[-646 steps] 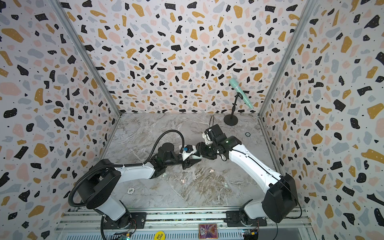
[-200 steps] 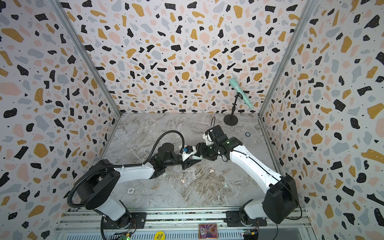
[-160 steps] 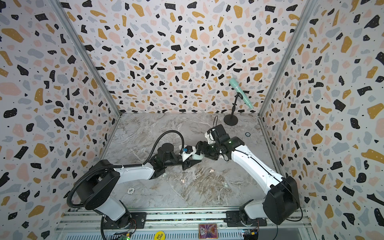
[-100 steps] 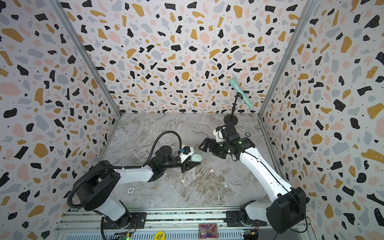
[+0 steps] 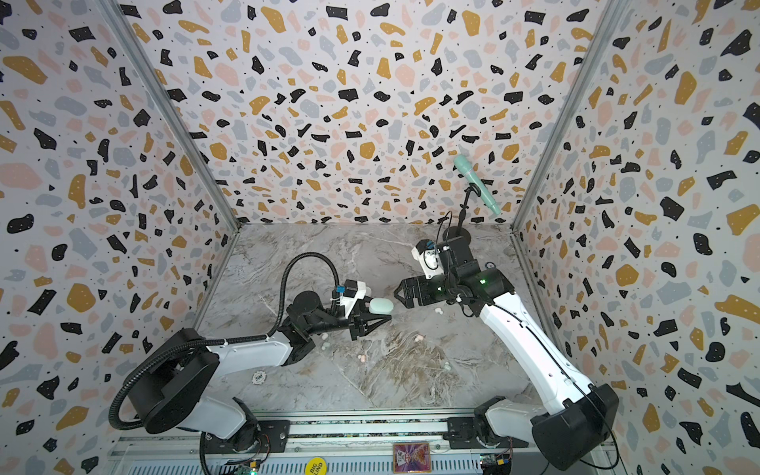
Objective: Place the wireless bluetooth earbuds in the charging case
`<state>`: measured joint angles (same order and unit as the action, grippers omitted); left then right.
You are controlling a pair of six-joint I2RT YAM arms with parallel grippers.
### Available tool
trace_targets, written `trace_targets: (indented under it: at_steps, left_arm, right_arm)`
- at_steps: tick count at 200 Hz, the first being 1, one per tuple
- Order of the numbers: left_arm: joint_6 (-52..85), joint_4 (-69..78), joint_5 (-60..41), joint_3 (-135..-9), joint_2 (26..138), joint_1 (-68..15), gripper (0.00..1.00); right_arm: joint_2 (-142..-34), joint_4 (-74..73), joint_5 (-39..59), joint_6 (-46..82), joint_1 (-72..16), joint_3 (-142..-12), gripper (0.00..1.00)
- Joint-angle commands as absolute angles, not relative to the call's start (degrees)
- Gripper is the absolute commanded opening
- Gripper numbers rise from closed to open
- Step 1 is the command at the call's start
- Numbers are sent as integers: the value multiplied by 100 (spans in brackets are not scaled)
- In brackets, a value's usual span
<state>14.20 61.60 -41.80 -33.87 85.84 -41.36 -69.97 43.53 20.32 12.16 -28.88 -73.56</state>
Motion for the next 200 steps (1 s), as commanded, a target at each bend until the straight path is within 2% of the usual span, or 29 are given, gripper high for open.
trace_targets:
  at_steps: [1, 85, 200]
  left_arm:
    - [1732, 6783, -4440, -3302, 8536, -4085, 37]
    - [1351, 6243, -4704, -3550, 8688, -4009, 36]
    - [1225, 6122, -4702, -3568, 8650, -4008, 36]
  right_arm:
    - [-6761, 4096, 1770, 361, -3194, -7548, 98]
    - [-6937, 4051, 1740, -652, -3786, -7611, 88]
    - [-7008, 4271, 1980, -959, -4078, -7342, 85]
